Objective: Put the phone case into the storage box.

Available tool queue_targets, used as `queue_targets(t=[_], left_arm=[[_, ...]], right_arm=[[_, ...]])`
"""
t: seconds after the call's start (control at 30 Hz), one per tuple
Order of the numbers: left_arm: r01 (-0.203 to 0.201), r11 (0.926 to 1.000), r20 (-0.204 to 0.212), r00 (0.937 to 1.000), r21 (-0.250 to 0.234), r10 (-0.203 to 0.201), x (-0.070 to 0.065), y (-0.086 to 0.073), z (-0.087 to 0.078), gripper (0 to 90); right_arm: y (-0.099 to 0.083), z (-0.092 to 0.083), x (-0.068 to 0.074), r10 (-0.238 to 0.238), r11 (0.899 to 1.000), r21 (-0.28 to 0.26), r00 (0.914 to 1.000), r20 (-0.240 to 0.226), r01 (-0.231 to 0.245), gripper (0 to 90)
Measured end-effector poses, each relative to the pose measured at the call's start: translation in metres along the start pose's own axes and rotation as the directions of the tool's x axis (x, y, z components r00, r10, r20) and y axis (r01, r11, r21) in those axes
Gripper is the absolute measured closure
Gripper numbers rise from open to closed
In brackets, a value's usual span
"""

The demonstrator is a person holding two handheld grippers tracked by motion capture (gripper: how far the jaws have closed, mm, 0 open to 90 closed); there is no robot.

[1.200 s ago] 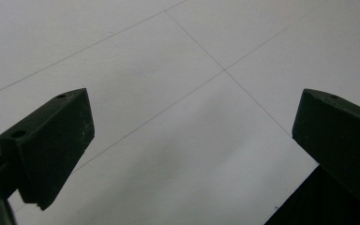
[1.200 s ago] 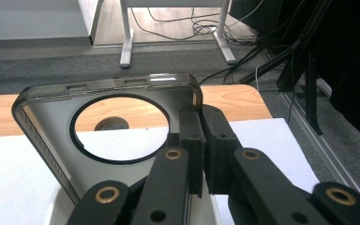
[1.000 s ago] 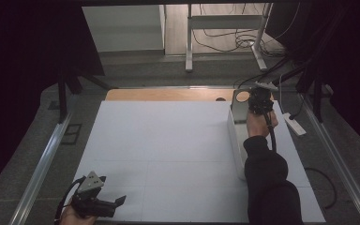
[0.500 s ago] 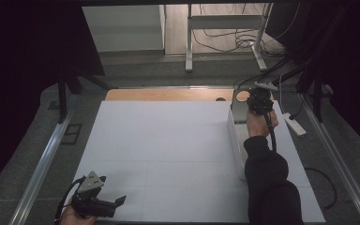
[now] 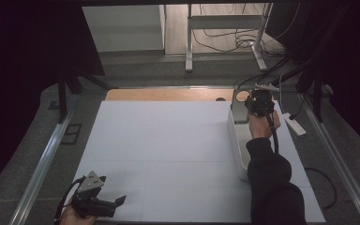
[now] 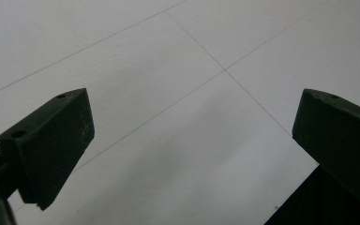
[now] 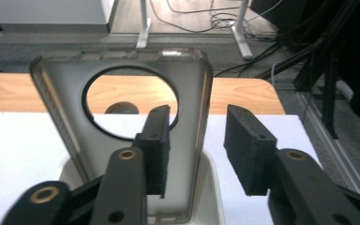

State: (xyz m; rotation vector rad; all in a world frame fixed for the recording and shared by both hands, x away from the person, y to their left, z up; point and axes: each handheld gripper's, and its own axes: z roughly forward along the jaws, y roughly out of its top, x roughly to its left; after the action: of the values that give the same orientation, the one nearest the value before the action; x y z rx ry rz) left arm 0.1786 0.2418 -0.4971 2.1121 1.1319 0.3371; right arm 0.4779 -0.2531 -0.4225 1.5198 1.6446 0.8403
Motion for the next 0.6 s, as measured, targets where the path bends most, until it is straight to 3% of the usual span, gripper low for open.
queue_targets(t=[0.3,0.6], left_arm=[[0.008,1.0000,0.001,1.0000,-0.001,-0.008,0.000,0.000,0.000,0.0],[0.011,0.9999,0.003,0.9999,-0.002,-0.011,0.001,0.000,0.000,0.0]], right_arm=[[-0.003,-0.006,-0.006,-0.009,1.000,0.027,0.9960,-0.089,0.011,50.3],[-0.007,-0.013,-0.009,-0.038,0.998,0.048,0.9827,-0.181,0.047,40.2]])
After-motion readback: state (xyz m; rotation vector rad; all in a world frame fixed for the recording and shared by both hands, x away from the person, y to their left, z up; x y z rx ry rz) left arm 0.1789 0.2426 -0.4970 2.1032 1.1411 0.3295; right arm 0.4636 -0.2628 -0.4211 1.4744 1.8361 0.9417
